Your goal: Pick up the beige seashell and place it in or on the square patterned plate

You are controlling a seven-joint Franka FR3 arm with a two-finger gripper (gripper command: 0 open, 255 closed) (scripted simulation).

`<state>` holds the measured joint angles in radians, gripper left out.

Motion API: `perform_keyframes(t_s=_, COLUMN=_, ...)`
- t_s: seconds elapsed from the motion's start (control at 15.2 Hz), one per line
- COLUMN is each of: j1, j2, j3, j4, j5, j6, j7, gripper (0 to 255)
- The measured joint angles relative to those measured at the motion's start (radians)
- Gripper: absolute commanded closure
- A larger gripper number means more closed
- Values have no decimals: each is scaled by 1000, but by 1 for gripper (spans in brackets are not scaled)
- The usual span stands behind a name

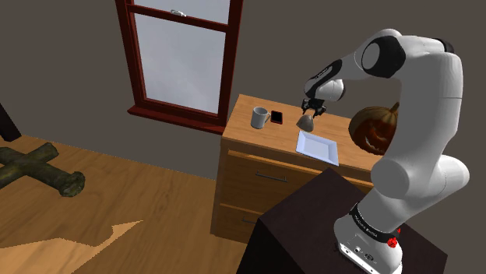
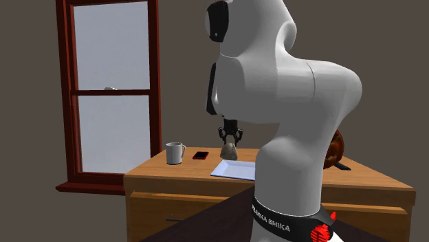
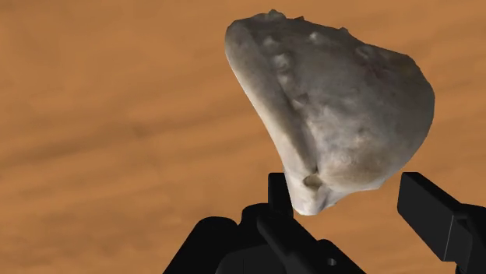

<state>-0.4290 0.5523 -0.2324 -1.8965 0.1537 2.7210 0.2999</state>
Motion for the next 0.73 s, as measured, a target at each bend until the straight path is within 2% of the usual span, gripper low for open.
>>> perform_keyframes(t_s=0.73, j1=19, j2=-65, j3=-24, j4=24, j5=-30, j6=-142, j7=23, gripper=255)
